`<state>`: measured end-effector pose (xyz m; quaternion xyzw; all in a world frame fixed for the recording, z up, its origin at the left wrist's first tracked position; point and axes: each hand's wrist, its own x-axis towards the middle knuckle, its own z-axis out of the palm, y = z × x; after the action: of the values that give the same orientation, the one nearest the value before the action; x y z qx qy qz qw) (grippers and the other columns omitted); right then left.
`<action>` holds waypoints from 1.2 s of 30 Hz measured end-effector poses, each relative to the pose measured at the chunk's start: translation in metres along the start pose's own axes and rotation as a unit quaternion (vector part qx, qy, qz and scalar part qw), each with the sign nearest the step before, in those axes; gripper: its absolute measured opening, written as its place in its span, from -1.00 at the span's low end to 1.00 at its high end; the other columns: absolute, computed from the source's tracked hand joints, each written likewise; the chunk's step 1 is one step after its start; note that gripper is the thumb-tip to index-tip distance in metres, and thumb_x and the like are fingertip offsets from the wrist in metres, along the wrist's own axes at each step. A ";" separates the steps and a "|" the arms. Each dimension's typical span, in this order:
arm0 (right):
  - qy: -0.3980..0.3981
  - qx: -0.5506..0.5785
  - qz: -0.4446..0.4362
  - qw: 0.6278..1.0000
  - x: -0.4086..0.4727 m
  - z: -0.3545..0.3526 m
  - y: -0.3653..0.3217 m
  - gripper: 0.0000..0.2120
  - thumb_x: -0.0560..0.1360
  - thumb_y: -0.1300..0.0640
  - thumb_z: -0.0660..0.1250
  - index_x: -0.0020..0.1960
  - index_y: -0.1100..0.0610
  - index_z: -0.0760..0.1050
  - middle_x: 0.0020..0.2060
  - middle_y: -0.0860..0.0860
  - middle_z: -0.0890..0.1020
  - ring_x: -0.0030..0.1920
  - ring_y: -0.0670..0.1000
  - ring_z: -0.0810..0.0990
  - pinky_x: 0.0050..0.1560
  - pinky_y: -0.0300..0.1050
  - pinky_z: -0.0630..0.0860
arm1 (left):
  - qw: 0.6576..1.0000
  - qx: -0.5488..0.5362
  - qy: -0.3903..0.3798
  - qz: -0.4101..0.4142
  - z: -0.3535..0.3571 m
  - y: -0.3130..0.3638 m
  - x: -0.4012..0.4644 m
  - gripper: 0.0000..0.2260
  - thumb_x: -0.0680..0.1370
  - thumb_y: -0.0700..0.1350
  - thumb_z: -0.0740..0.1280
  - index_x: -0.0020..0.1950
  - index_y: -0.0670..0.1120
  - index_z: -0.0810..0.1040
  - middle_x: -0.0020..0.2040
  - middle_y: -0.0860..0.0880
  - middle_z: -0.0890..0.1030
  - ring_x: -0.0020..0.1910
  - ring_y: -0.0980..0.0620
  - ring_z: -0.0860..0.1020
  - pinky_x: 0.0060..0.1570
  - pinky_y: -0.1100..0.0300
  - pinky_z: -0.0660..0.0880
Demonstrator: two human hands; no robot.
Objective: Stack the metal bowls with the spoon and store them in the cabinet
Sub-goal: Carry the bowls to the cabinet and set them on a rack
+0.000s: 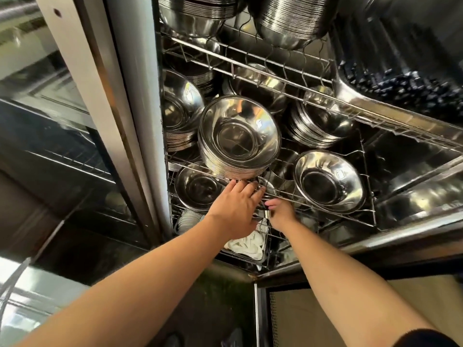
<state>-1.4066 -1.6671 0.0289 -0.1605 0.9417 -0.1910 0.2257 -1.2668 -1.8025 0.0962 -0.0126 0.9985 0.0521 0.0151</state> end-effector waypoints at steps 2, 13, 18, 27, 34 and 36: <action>0.010 0.023 0.019 1.000 -0.009 -0.002 -0.002 -0.68 0.54 0.37 0.34 0.27 0.20 0.59 0.19 0.18 0.64 0.14 0.10 0.60 0.20 -0.08 0.52 | 1.000 0.000 -0.008 -0.001 -0.002 0.000 0.000 -0.21 0.60 0.24 0.22 0.68 -0.05 -0.05 0.67 -0.12 0.10 0.62 -0.15 0.07 0.60 -0.10 -0.07; 0.047 -0.046 -0.036 0.997 -0.102 -0.057 -0.019 -0.65 0.51 -0.03 0.43 0.27 0.01 0.59 0.14 0.00 0.67 0.13 0.05 0.66 0.06 -0.08 0.56 | 0.998 -0.038 -0.048 -0.017 -0.022 0.006 0.006 -0.21 0.53 0.28 0.28 0.63 -0.08 0.15 0.56 -0.15 0.31 0.53 -0.20 0.26 0.54 -0.08 0.17; 0.100 -0.033 -0.063 0.992 -0.132 -0.104 -0.013 -0.66 0.55 -0.05 0.38 0.29 0.03 0.57 0.06 -0.03 0.64 -0.05 -0.03 0.65 -0.04 -0.10 0.55 | 0.993 -0.097 -0.047 -0.044 -0.048 0.021 0.021 -0.32 0.54 0.20 0.37 0.53 -0.11 0.30 0.40 -0.19 0.47 0.37 -0.22 0.46 0.29 -0.08 0.45; 0.191 -0.043 0.000 0.981 -0.122 -0.161 0.025 -0.39 0.61 -0.14 0.24 0.57 0.11 0.27 0.49 0.12 0.39 0.46 0.17 0.38 0.40 0.09 0.39 | 0.989 -0.146 0.007 0.006 -0.069 0.068 0.059 -0.17 0.58 0.27 0.28 0.67 -0.13 0.03 0.58 -0.18 0.26 0.56 -0.19 0.22 0.49 -0.11 0.30; 0.117 -0.053 0.055 0.990 -0.103 -0.162 0.053 -0.21 0.64 -0.22 0.15 0.66 0.12 -0.15 0.65 0.07 -0.15 0.63 0.08 -0.15 0.56 0.13 0.04 | 0.999 -0.038 -0.015 -0.009 -0.040 0.089 0.095 -0.08 0.55 0.45 0.02 0.65 -0.09 -0.26 0.68 -0.15 -0.16 0.64 -0.15 -0.23 0.58 -0.09 -0.15; 0.092 -0.061 0.060 0.992 -0.098 -0.160 0.057 -0.20 0.65 -0.24 0.09 0.66 0.11 -0.21 0.64 0.05 -0.21 0.63 0.05 -0.20 0.57 0.12 -0.01 | 0.999 -0.029 -0.034 -0.026 -0.032 0.088 0.103 -0.07 0.54 0.47 -0.04 0.64 -0.10 -0.30 0.67 -0.16 -0.20 0.63 -0.17 -0.25 0.58 -0.12 -0.16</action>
<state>-1.4133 -1.5328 0.1717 -0.0989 0.9763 -0.1336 0.1387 -1.3726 -1.7206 0.1343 -0.0369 0.9947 0.0815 0.0501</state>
